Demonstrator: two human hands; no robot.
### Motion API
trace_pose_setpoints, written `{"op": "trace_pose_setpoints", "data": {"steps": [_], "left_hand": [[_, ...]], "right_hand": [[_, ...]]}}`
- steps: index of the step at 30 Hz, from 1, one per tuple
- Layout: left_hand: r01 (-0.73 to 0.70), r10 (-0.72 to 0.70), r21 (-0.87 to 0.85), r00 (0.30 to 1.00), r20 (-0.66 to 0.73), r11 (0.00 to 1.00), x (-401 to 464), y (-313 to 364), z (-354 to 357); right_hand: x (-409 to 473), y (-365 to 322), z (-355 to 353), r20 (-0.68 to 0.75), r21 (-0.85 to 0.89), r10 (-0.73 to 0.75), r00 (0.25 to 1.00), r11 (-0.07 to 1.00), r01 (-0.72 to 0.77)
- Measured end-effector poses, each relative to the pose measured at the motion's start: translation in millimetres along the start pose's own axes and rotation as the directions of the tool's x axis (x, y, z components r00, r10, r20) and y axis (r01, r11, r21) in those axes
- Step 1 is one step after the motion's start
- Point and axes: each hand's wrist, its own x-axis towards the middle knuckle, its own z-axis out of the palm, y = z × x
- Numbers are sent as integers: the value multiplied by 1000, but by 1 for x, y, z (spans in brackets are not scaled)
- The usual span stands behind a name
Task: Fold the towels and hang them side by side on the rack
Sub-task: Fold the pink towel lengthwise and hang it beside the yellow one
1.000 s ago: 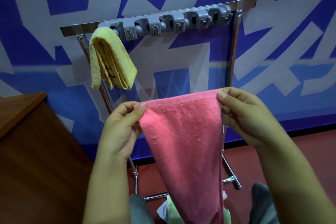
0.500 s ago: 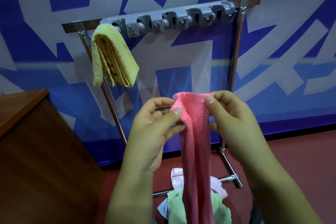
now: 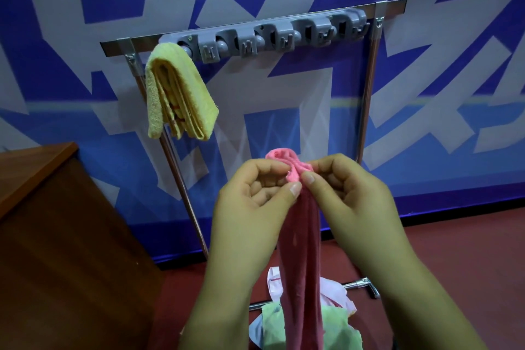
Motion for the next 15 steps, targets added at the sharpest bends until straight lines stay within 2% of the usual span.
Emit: {"op": "trace_pose_setpoints", "data": {"steps": [8,15], "left_hand": [[-11,12,22,999,-36,1000,-2,1,6],[25,-23,43,999,-46,999,-5,0,11]], "right_hand": [[-1,1,2,-39,-44,-69,997,997,68],[-2,4,4,-56,-77,-58,997,996,54]]}}
